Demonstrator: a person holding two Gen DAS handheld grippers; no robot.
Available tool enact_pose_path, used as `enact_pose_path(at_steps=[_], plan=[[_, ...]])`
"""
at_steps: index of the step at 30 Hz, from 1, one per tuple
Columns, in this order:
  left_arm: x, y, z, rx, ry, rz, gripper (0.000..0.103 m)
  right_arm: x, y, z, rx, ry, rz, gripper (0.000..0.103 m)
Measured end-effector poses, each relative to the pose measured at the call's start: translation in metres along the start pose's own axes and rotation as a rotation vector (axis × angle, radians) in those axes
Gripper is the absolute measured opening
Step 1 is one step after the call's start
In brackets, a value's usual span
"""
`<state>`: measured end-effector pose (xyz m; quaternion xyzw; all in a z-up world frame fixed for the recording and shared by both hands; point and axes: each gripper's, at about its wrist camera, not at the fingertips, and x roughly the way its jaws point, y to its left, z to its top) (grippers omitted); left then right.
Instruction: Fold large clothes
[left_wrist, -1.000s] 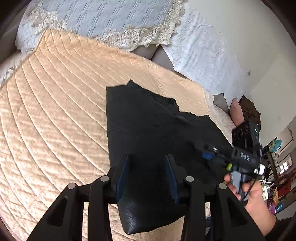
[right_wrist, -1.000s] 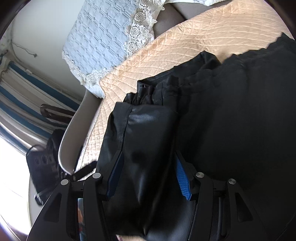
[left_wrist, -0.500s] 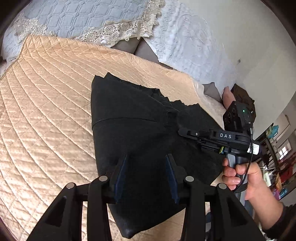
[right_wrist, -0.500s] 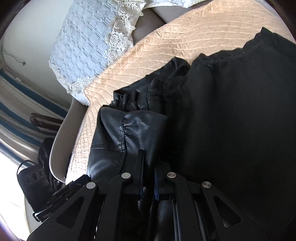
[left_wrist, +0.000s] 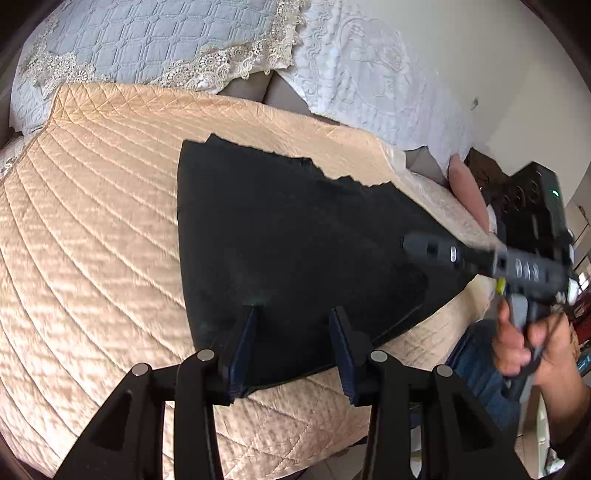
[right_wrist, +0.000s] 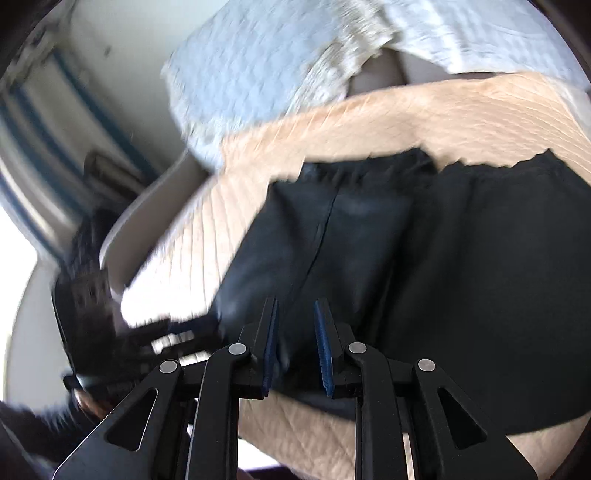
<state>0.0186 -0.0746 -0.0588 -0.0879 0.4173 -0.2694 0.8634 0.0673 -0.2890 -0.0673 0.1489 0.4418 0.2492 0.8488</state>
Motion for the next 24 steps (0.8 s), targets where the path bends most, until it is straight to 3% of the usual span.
enact_pose_path(at_steps=[3,10,14,19,21,24], plan=[[0.004,-0.002,-0.002,-0.006,-0.004,0.004,0.041,0.022,-0.014,-0.017,-0.022,0.039,-0.103,0.02],[-0.003,-0.001,0.004,0.002,0.008,-0.001,0.041,0.017,-0.019,-0.009,0.015,0.025,-0.143,0.02],[-0.016,0.006,0.025,0.001,-0.058,0.008,0.041,-0.002,-0.006,0.007,0.001,-0.059,-0.123,0.021],[0.011,0.02,0.056,-0.023,-0.072,0.052,0.041,0.026,-0.016,0.033,0.021,-0.085,-0.154,0.023],[0.03,0.026,0.052,-0.034,-0.031,0.051,0.041,0.047,-0.032,0.027,0.047,-0.035,-0.189,0.02],[0.034,0.023,0.041,0.001,-0.051,0.074,0.042,0.046,-0.034,0.024,0.022,-0.065,-0.199,0.019]])
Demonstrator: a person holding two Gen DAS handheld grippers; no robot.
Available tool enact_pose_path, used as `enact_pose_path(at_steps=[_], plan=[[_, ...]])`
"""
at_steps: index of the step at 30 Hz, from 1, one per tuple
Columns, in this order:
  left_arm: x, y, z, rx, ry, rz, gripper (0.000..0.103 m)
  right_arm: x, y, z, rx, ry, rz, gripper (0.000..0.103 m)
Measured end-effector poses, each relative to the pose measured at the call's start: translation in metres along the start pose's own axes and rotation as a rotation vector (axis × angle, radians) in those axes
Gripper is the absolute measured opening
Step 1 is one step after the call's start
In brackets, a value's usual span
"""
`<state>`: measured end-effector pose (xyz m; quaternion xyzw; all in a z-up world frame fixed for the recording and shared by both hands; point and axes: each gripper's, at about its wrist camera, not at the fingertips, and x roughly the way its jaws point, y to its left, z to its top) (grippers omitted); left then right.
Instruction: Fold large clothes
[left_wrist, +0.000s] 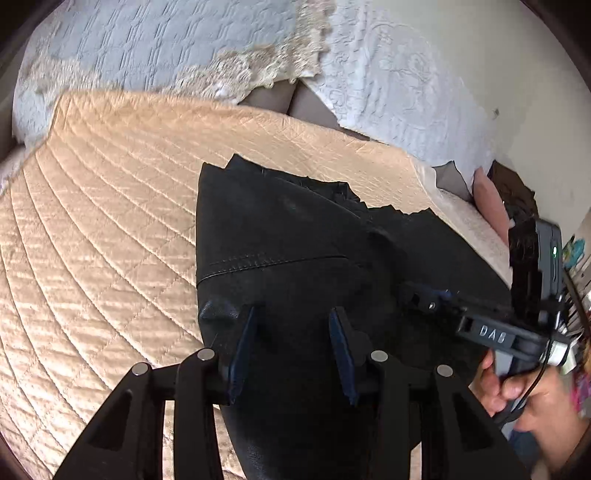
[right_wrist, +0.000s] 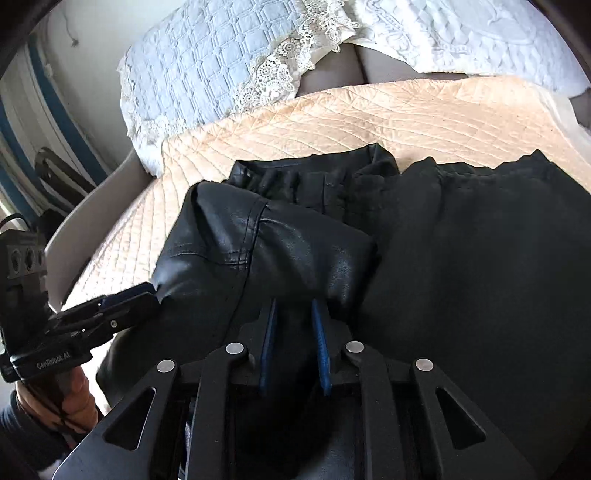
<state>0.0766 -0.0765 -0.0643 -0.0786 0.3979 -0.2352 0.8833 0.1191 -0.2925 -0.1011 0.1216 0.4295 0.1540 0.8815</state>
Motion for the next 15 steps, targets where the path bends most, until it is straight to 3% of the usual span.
enact_pose_path(at_steps=[2,5,9,12,15], plan=[[-0.004,-0.003,0.003,0.004,0.012,0.007,0.042,-0.003,0.002,0.008,0.009,0.031,-0.014,0.019],[-0.011,-0.004,0.021,0.0,0.005,-0.011,0.042,-0.014,0.005,0.022,0.022,-0.018,0.0,0.019],[0.003,-0.004,0.057,0.017,-0.031,0.019,0.042,0.009,0.005,0.045,0.023,-0.013,-0.004,0.019],[0.036,0.007,0.07,0.0,0.022,0.057,0.042,0.043,-0.012,0.048,0.029,0.061,-0.069,0.019],[0.06,0.017,0.062,-0.028,0.077,0.064,0.042,0.052,-0.02,0.046,0.038,0.062,-0.045,0.019]])
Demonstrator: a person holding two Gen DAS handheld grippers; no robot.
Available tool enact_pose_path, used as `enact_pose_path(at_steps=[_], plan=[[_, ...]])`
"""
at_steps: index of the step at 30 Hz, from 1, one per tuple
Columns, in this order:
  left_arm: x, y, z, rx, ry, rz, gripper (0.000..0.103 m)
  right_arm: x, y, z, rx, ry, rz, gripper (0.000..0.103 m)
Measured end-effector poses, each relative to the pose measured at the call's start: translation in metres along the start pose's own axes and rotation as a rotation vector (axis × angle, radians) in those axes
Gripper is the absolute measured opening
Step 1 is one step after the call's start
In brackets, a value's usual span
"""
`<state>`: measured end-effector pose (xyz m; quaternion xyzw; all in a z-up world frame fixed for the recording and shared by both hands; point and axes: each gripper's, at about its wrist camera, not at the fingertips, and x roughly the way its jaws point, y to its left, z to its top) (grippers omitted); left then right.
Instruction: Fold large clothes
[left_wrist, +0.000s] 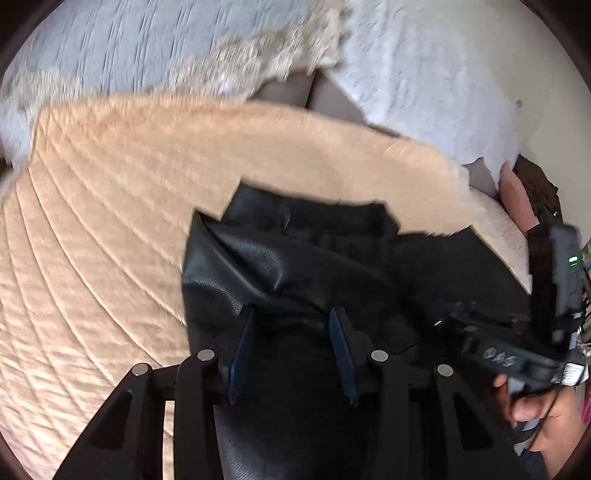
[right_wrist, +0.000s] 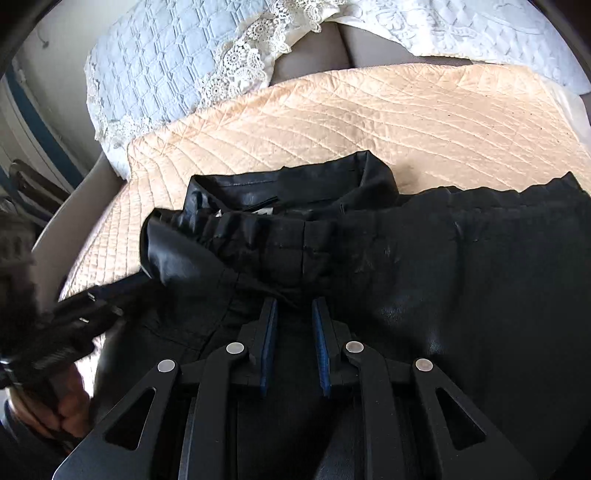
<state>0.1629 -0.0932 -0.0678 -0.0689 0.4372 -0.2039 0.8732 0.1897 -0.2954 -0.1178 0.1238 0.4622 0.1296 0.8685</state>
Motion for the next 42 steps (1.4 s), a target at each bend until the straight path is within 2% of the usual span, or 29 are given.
enact_pose_path(at_steps=[5,7,9,11,13,15,17,20,24,28,30,33,36,37,38,40,42], plan=[[-0.026,-0.004,-0.003,0.004,-0.038,0.006,0.041,-0.022,0.009,-0.003,-0.028,-0.011,-0.023,0.019],[-0.05,-0.009,-0.014,0.006,-0.065,-0.042,0.041,-0.052,0.021,-0.015,-0.054,-0.059,0.024,0.019],[-0.075,-0.016,-0.034,0.028,-0.089,-0.058,0.041,-0.077,0.03,-0.036,-0.077,-0.083,0.068,0.02],[-0.089,-0.025,-0.056,0.044,-0.09,-0.076,0.041,-0.087,0.041,-0.058,-0.108,-0.064,0.108,0.02],[-0.091,-0.028,-0.076,0.034,-0.062,-0.082,0.041,-0.082,0.043,-0.076,-0.115,-0.018,0.116,0.02],[-0.089,-0.028,-0.093,0.029,-0.066,-0.081,0.041,-0.068,0.032,-0.089,-0.089,0.015,0.1,0.019],[-0.087,-0.026,-0.098,-0.012,-0.082,-0.087,0.042,-0.065,0.026,-0.091,-0.077,-0.007,0.11,0.018],[-0.085,-0.024,-0.097,-0.05,-0.087,-0.084,0.042,-0.064,0.032,-0.092,-0.111,-0.024,0.068,0.018],[-0.089,-0.031,-0.096,-0.029,-0.079,-0.047,0.041,-0.078,0.034,-0.09,-0.096,-0.037,0.062,0.02],[-0.1,-0.043,-0.092,-0.024,-0.077,-0.111,0.041,-0.108,0.006,-0.086,-0.006,-0.135,0.073,0.021],[-0.1,-0.057,-0.091,0.018,-0.085,-0.127,0.041,-0.116,-0.024,-0.086,0.081,-0.166,0.06,0.021],[-0.087,-0.076,-0.085,0.064,-0.072,-0.139,0.041,-0.13,-0.087,-0.092,0.283,-0.204,0.032,0.021],[-0.07,-0.087,-0.083,0.104,-0.062,-0.115,0.042,-0.148,-0.135,-0.108,0.437,-0.255,-0.049,0.02],[-0.064,-0.088,-0.083,0.11,-0.058,-0.107,0.042,-0.154,-0.16,-0.119,0.529,-0.268,-0.081,0.014],[-0.06,-0.087,-0.084,0.109,-0.057,-0.1,0.042,-0.156,-0.176,-0.127,0.601,-0.268,-0.082,0.0],[-0.059,-0.086,-0.086,0.107,-0.063,-0.101,0.042,-0.16,-0.186,-0.136,0.672,-0.294,-0.025,0.0],[-0.06,-0.087,-0.085,0.108,-0.06,-0.095,0.042,-0.162,-0.176,-0.131,0.63,-0.291,-0.068,0.002]])
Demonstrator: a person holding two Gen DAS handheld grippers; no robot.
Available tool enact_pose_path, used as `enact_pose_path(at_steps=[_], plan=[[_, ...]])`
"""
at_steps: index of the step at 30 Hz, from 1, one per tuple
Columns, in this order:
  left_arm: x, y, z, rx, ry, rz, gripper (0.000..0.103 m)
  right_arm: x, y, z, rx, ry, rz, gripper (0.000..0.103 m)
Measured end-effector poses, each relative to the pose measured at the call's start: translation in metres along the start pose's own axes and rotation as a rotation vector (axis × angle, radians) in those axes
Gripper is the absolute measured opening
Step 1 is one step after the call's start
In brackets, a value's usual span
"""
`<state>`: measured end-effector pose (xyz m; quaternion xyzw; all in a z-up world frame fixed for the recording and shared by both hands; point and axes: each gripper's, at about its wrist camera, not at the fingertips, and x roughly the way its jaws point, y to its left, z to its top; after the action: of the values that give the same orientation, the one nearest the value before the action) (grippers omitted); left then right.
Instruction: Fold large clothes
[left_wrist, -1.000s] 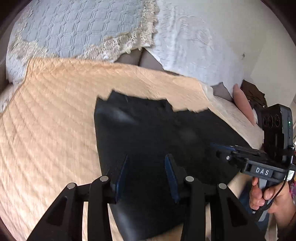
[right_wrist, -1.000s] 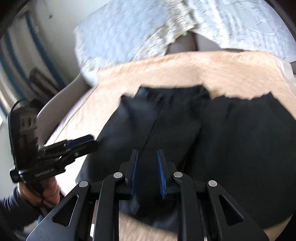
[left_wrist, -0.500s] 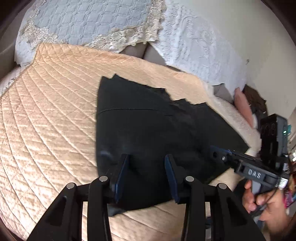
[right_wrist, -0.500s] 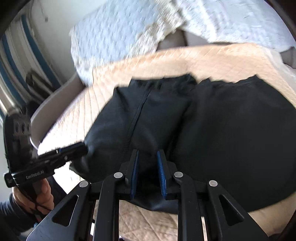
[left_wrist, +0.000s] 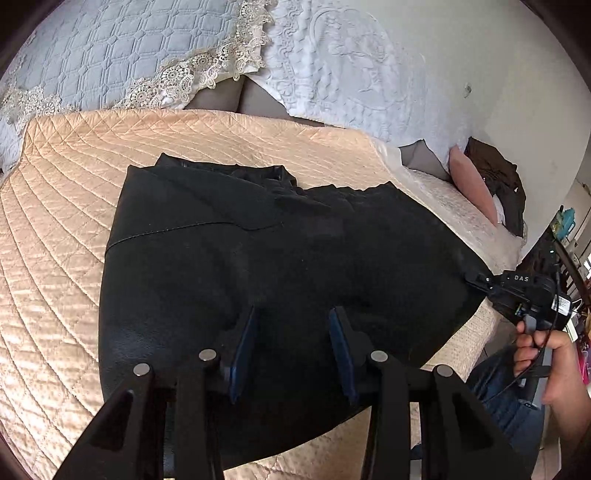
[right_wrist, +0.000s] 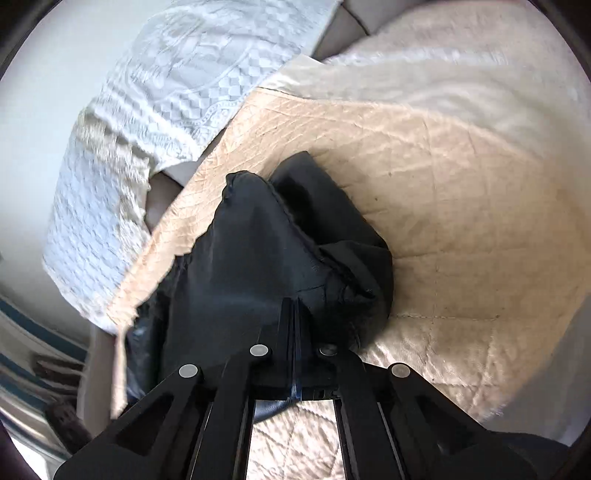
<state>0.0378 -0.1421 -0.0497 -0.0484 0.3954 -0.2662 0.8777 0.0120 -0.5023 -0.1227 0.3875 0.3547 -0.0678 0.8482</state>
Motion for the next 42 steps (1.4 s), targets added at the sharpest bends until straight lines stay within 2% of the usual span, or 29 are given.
enact_pose_path(at_steps=[4,5,6,8,9,11,14,16,20,23,26,30,32,34,36,38,42], plan=[[-0.003,-0.002,0.004,-0.006,0.012,0.011,0.042,-0.013,0.004,0.002,0.018,-0.039,0.031,0.015],[-0.004,-0.002,0.005,-0.011,0.011,0.008,0.042,-0.019,0.005,0.002,0.021,-0.059,0.023,0.021],[-0.005,-0.003,0.004,-0.013,0.011,0.006,0.042,-0.024,0.004,0.001,0.026,-0.079,0.017,0.034],[-0.005,-0.004,0.003,-0.007,0.01,0.012,0.042,-0.037,0.002,-0.002,0.032,-0.118,0.03,0.046],[-0.003,-0.004,0.003,-0.001,0.01,0.016,0.042,-0.04,0.004,-0.003,0.03,-0.125,0.025,0.047],[-0.002,-0.005,0.001,0.007,0.009,0.022,0.042,-0.041,0.002,-0.005,0.024,-0.145,-0.046,0.056],[-0.002,-0.005,0.002,0.005,0.009,0.021,0.042,-0.035,-0.014,0.003,0.065,-0.174,-0.081,0.058],[-0.001,-0.004,0.002,0.005,0.011,0.02,0.042,-0.014,-0.022,0.018,0.074,-0.124,-0.084,0.059],[-0.001,-0.004,0.002,0.008,0.011,0.019,0.042,0.008,-0.024,0.035,0.054,-0.119,-0.042,0.063],[-0.001,-0.004,0.001,0.004,0.006,0.02,0.042,0.009,-0.022,0.03,0.044,-0.122,-0.024,0.063],[-0.001,-0.004,0.0,0.005,0.003,0.02,0.042,0.003,-0.018,0.016,0.048,-0.098,0.036,0.064],[0.001,-0.005,0.001,0.003,0.004,0.024,0.042,0.01,-0.019,0.022,0.034,-0.099,0.031,0.064],[0.001,-0.006,0.001,0.003,0.006,0.029,0.042,0.016,-0.015,0.029,0.009,-0.102,0.003,0.063],[0.001,-0.006,0.002,-0.001,0.006,0.032,0.042,0.023,-0.011,0.03,-0.025,-0.105,-0.058,0.053],[0.002,-0.005,0.001,-0.004,0.006,0.033,0.042,0.024,-0.009,0.032,-0.035,-0.091,-0.092,0.037],[0.002,-0.005,0.001,-0.004,0.005,0.034,0.042,0.022,-0.008,0.038,-0.005,-0.041,-0.05,0.024],[0.003,-0.005,0.004,0.0,0.013,0.036,0.042,-0.001,0.031,0.046,-0.081,-0.066,0.023,0.019]])
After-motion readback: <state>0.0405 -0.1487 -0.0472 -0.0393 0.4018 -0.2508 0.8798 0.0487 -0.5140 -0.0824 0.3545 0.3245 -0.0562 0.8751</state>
